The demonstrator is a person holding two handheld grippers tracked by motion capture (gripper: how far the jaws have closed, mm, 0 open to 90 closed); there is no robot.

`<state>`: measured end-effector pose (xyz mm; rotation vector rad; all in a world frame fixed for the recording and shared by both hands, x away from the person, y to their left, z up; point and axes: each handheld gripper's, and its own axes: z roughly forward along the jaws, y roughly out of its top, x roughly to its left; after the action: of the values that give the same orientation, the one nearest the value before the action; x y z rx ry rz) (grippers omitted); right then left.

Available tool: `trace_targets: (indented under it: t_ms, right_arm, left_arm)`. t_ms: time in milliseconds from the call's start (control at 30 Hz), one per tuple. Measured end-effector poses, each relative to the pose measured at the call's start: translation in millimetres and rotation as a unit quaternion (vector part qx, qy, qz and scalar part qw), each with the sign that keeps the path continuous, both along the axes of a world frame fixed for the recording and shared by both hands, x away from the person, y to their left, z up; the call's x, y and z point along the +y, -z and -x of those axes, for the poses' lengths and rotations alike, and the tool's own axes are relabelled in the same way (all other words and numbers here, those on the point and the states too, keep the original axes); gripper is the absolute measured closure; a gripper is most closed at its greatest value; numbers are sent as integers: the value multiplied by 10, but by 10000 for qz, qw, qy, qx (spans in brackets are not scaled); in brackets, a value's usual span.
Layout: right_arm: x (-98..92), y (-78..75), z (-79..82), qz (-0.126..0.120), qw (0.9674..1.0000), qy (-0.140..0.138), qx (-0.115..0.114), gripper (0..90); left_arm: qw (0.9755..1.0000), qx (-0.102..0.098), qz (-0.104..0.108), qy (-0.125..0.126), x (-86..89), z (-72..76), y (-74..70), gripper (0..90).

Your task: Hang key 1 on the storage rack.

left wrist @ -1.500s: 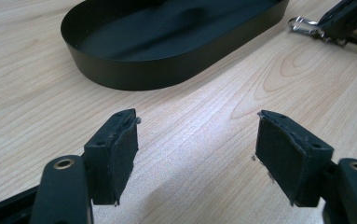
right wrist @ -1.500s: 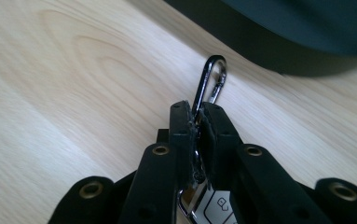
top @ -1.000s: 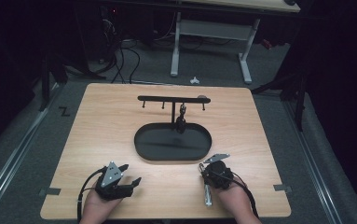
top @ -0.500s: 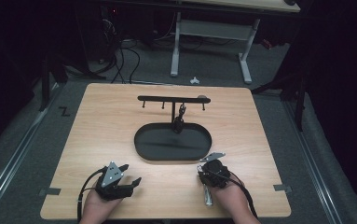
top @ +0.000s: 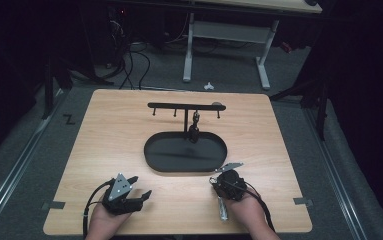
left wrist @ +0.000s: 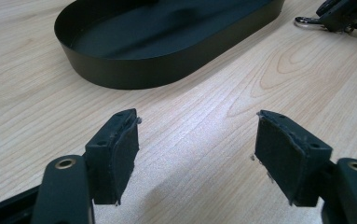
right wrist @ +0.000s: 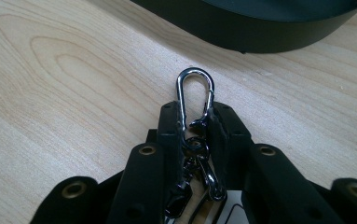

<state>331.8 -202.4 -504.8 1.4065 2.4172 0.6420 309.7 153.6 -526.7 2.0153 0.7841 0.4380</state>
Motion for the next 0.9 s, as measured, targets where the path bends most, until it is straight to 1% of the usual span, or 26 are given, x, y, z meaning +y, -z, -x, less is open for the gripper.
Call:
trace_targets:
  t_ms: [100,167,200,233,333,700,733,833,867,900]
  right_arm:
    - [-5,-2,-5,-23,10000,45,26,754]
    - [-25,-1,-14,-154,9998,110,77,754]
    - [-56,0,-27,-308,9993,176,139,754]
    - [-56,0,-27,-308,9993,176,139,754]
    - [-96,5,-38,-478,9984,241,201,755]
    - [-122,3,-47,-532,9979,280,242,756]
    - [-120,-3,-51,-540,9976,310,296,757]
    - [-135,-5,-61,-609,9970,342,333,760]
    - [-145,-8,-63,-666,9964,377,367,764]
    - [-184,-50,-61,-914,9946,434,246,857]
  left_arm:
    - [10000,7,-3,17,-1,1,0,308]
    - [10000,2,-1,15,-1,2,0,309]
    - [10000,-3,3,10,0,2,0,310]
    - [10000,-3,3,10,0,2,0,310]
    - [10000,10,-1,25,1,0,1,311]
    - [10000,4,-2,61,-7,0,8,313]
    - [10000,-2,-13,70,-11,0,10,313]
    - [10000,-9,-19,85,-15,2,9,314]
    - [10000,-13,-18,88,-15,3,9,314]
    - [10000,-11,-18,90,-14,1,9,314]
